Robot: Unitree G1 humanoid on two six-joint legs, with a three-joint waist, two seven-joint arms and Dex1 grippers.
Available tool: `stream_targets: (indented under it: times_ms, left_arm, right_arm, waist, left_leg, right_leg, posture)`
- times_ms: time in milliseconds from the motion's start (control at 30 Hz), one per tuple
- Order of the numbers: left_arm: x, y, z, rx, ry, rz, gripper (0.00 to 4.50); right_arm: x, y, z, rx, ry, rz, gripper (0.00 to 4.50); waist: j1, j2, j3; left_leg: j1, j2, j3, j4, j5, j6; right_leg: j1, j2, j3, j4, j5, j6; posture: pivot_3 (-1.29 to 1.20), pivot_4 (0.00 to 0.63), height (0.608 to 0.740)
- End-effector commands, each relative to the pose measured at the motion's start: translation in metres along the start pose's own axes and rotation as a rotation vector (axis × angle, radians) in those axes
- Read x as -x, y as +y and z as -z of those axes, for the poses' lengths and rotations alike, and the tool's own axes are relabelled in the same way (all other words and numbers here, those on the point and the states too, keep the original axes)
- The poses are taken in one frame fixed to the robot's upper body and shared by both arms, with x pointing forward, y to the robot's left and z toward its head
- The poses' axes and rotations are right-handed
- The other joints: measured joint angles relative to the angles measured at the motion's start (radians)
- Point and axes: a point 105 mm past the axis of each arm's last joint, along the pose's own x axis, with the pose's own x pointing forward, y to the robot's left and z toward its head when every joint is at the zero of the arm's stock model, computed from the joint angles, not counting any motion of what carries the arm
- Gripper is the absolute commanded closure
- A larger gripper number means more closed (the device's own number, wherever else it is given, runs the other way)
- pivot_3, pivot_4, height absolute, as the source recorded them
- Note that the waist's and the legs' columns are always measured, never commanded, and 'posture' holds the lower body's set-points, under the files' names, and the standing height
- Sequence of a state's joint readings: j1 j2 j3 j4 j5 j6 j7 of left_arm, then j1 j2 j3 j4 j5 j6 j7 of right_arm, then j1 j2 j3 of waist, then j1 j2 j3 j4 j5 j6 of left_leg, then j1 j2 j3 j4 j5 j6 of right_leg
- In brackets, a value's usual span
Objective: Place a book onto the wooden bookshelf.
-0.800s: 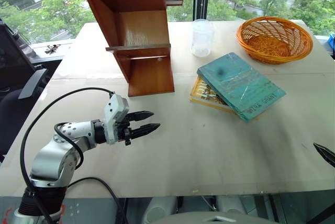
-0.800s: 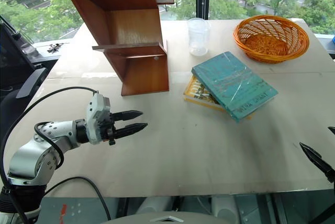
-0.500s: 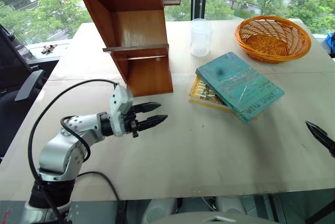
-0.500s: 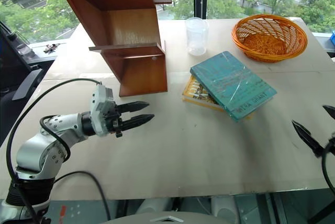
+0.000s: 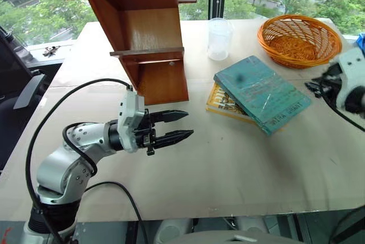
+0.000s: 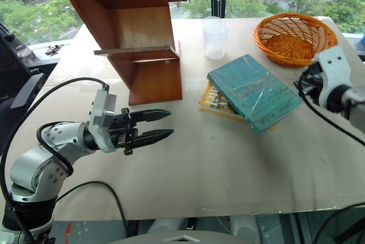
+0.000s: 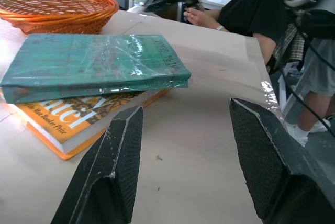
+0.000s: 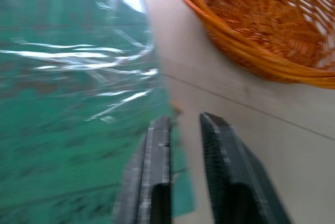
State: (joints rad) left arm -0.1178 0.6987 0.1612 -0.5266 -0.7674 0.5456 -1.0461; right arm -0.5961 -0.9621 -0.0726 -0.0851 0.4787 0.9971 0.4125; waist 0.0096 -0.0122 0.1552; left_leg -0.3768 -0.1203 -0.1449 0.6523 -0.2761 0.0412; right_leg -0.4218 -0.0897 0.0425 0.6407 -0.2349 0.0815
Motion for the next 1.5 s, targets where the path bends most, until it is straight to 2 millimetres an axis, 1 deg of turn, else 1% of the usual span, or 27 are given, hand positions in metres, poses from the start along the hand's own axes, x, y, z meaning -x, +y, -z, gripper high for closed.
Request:
stream_targets:
  times_ms: [33, 100, 233, 300, 367, 400, 500, 633, 833, 1000, 1067, 1100, 1167, 1200, 1233, 1267, 1300, 1333, 1400, 1433, 1467, 1500]
  left_arm:
    - [0.001, -0.008, -0.007, -0.051, -0.019, 0.004, 1.83]
    - [0.001, -0.010, -0.005, -0.046, -0.021, -0.011, 1.83]
    - [0.000, -0.013, -0.001, -0.040, -0.027, -0.046, 1.83]
    - [-0.001, -0.014, 0.000, -0.036, -0.030, -0.056, 1.83]
    - [0.000, -0.015, 0.002, -0.031, -0.028, -0.070, 1.83]
    - [0.002, -0.014, 0.003, -0.028, -0.026, -0.077, 1.83]
    - [0.006, -0.011, 0.009, -0.012, -0.020, -0.112, 1.83]
    - [0.010, -0.010, 0.019, -0.001, 0.000, -0.122, 1.83]
    - [0.011, -0.010, 0.026, 0.025, 0.012, -0.121, 1.83]
    - [0.009, -0.007, 0.029, 0.042, 0.019, -0.127, 1.83]
    - [0.007, -0.003, 0.034, 0.061, 0.043, -0.151, 1.83]
    - [0.006, -0.001, 0.038, 0.072, 0.063, -0.169, 1.83]
    - [0.002, 0.005, 0.043, 0.109, 0.089, -0.221, 1.83]
    - [0.000, 0.009, 0.043, 0.155, 0.084, -0.250, 1.83]
    - [-0.002, 0.013, 0.044, 0.184, 0.081, -0.273, 1.83]
    - [-0.003, 0.017, 0.045, 0.216, 0.095, -0.305, 1.83]
    - [-0.002, 0.021, 0.049, 0.266, 0.117, -0.332, 1.83]
    - [-0.003, 0.025, 0.052, 0.325, 0.127, -0.342, 1.83]
    - [-0.006, 0.027, 0.059, 0.478, 0.163, -0.313, 1.83]
    - [-0.007, 0.028, 0.060, 0.536, 0.169, -0.300, 1.83]
    - [-0.009, 0.029, 0.060, 0.592, 0.168, -0.285, 1.83]
    - [-0.014, 0.032, 0.062, 0.673, 0.164, -0.282, 1.83]
  right_arm:
    - [-0.020, -0.019, 0.000, 0.082, 0.052, 0.056, 4.47]
    - [-0.036, -0.019, 0.000, 0.111, 0.084, 0.038, 4.47]
    - [-0.063, -0.017, 0.004, 0.091, 0.117, -0.020, 4.47]
    - [-0.071, -0.010, 0.004, 0.048, 0.119, -0.085, 4.47]
    - [-0.076, 0.004, -0.001, 0.023, 0.097, -0.185, 4.47]
    - [-0.078, 0.010, -0.004, 0.041, 0.082, -0.225, 4.47]
    - [-0.076, 0.030, -0.017, 0.085, 0.027, -0.342, 4.47]
    - [-0.071, 0.047, -0.022, 0.184, -0.018, -0.412, 4.47]
    - [-0.065, 0.067, -0.024, 0.218, -0.058, -0.461, 4.47]
    - [-0.059, 0.076, -0.026, 0.206, -0.088, -0.475, 4.47]
    - [-0.050, 0.072, -0.032, 0.198, -0.155, -0.445, 4.47]
    - [-0.043, 0.070, -0.036, 0.191, -0.206, -0.434, 4.47]
    - [-0.015, 0.068, -0.043, 0.157, -0.372, -0.461, 4.47]
    - [0.001, 0.064, -0.037, 0.153, -0.395, -0.473, 4.47]
    - [0.018, 0.063, -0.031, 0.137, -0.422, -0.496, 4.47]
    - [0.035, 0.066, -0.023, 0.136, -0.431, -0.528, 4.47]
    - [0.049, 0.068, -0.016, 0.112, -0.434, -0.551, 3.96]
    - [0.066, 0.071, -0.010, 0.083, -0.452, -0.584, 3.63]
    - [0.101, 0.080, 0.009, 0.046, -0.451, -0.659, 2.62]
    - [0.113, 0.083, 0.016, 0.044, -0.452, -0.669, 2.03]
    - [0.123, 0.083, 0.021, 0.044, -0.459, -0.653, 1.70]
    - [0.133, 0.082, 0.028, 0.058, -0.456, -0.631, 1.16]
  waist:
    - [0.000, 0.000, 0.000]
    - [-0.003, 0.000, 0.000]
    - [-0.016, 0.000, 0.000]
    - [-0.021, 0.000, 0.000]
    - [-0.023, 0.000, 0.000]
    - [-0.024, 0.000, 0.000]
    - [-0.025, 0.000, 0.000]
    - [-0.025, 0.001, 0.000]
    - [-0.023, 0.001, 0.000]
    - [-0.023, 0.001, 0.000]
    - [-0.021, 0.001, 0.000]
    - [-0.020, 0.001, 0.000]
    - [-0.013, 0.001, -0.001]
    - [-0.010, 0.001, -0.001]
    - [0.005, 0.001, -0.001]
    - [0.011, 0.001, -0.001]
    - [0.014, 0.001, -0.001]
    - [0.008, 0.001, -0.001]
    - [0.008, 0.001, -0.001]
    - [0.011, 0.001, -0.001]
    - [0.006, 0.001, -0.002]
    - [-0.001, 0.002, -0.002]
  left_leg:
    - [-0.001, 0.000, 0.000, 0.000, 0.000, 0.000]
    - [-0.004, 0.000, 0.000, 0.000, 0.000, 0.000]
    - [-0.007, 0.000, 0.001, 0.000, 0.000, 0.000]
    - [-0.008, 0.000, 0.001, 0.000, 0.000, 0.000]
    - [-0.008, 0.000, 0.001, 0.000, 0.000, 0.000]
    - [-0.008, 0.000, 0.001, 0.000, 0.000, 0.000]
    - [-0.008, 0.000, 0.001, 0.000, 0.000, 0.000]
    - [-0.007, 0.000, 0.001, 0.000, 0.000, 0.000]
    - [-0.007, 0.000, 0.001, 0.000, 0.000, 0.000]
    - [-0.007, 0.000, 0.001, 0.000, 0.000, 0.000]
    - [-0.007, 0.000, 0.000, 0.000, 0.000, 0.000]
    - [-0.007, 0.000, 0.000, 0.000, 0.000, 0.000]
    - [-0.008, 0.000, -0.001, 0.001, 0.000, 0.000]
    - [-0.008, 0.000, -0.001, 0.001, 0.000, 0.000]
    - [-0.008, 0.000, -0.001, 0.001, 0.000, 0.000]
    - [-0.009, 0.000, -0.003, 0.001, 0.000, 0.000]
    - [-0.010, 0.000, -0.003, 0.002, 0.000, 0.000]
    - [-0.010, 0.000, -0.003, 0.002, 0.000, 0.000]
    - [-0.008, -0.001, -0.001, 0.002, 0.000, 0.000]
    - [-0.007, 0.000, -0.002, 0.002, 0.000, 0.000]
    - [-0.006, 0.000, -0.002, 0.002, 0.000, 0.000]
    - [-0.004, 0.000, -0.001, 0.003, 0.000, 0.000]
  right_leg:
    - [-0.002, 0.000, 0.000, 0.000, 0.000, 0.000]
    - [-0.005, 0.000, 0.000, 0.000, 0.000, 0.000]
    - [-0.009, 0.000, 0.001, 0.001, 0.000, 0.000]
    - [-0.009, 0.000, 0.001, 0.001, 0.000, 0.000]
    - [-0.009, 0.000, 0.001, 0.001, 0.000, 0.000]
    - [-0.009, 0.000, 0.001, 0.001, 0.000, 0.000]
    - [-0.010, 0.000, 0.001, 0.001, 0.000, 0.000]
    - [-0.010, 0.001, 0.001, 0.002, 0.000, 0.000]
    - [-0.010, 0.001, 0.001, 0.002, 0.000, 0.000]
    - [-0.010, 0.001, 0.001, 0.002, 0.000, 0.000]
    - [-0.010, 0.001, 0.001, 0.002, 0.000, 0.000]
    - [-0.010, 0.001, 0.001, 0.002, 0.000, 0.000]
    - [-0.009, 0.000, 0.000, 0.002, 0.000, 0.000]
    - [-0.010, 0.000, 0.000, 0.002, 0.000, 0.000]
    - [-0.009, 0.000, 0.000, 0.002, 0.000, 0.000]
    - [-0.009, 0.000, -0.002, 0.002, 0.000, 0.000]
    - [-0.009, 0.000, -0.003, 0.002, 0.000, 0.000]
    - [-0.009, 0.000, -0.002, 0.002, 0.000, 0.000]
    - [-0.009, 0.000, 0.000, 0.004, 0.001, 0.000]
    - [-0.008, 0.001, -0.001, 0.005, 0.001, 0.000]
    - [-0.007, 0.001, -0.001, 0.006, 0.001, 0.000]
    - [-0.006, 0.002, 0.000, 0.008, 0.001, 0.000]
  posture:
    - [0.00, 0.150, 0.740]
    - [0.00, 0.150, 0.740]
    - [0.00, 0.150, 0.740]
    - [0.00, 0.150, 0.740]
    - [0.00, 0.150, 0.740]
    - [0.00, 0.150, 0.740]
    - [0.00, 0.150, 0.740]
    - [0.00, 0.150, 0.740]
    - [0.00, 0.150, 0.740]
    - [0.00, 0.150, 0.740]
    - [0.00, 0.150, 0.740]
    - [0.00, 0.150, 0.740]
    - [0.00, 0.150, 0.740]
    - [0.00, 0.150, 0.740]
    - [0.00, 0.150, 0.740]
    - [0.00, 0.150, 0.740]
    - [0.00, 0.150, 0.740]
    - [0.00, 0.150, 0.740]
    - [0.00, 0.150, 0.740]
    - [0.00, 0.150, 0.740]
    - [0.00, 0.150, 0.740]
    - [0.00, 0.150, 0.740]
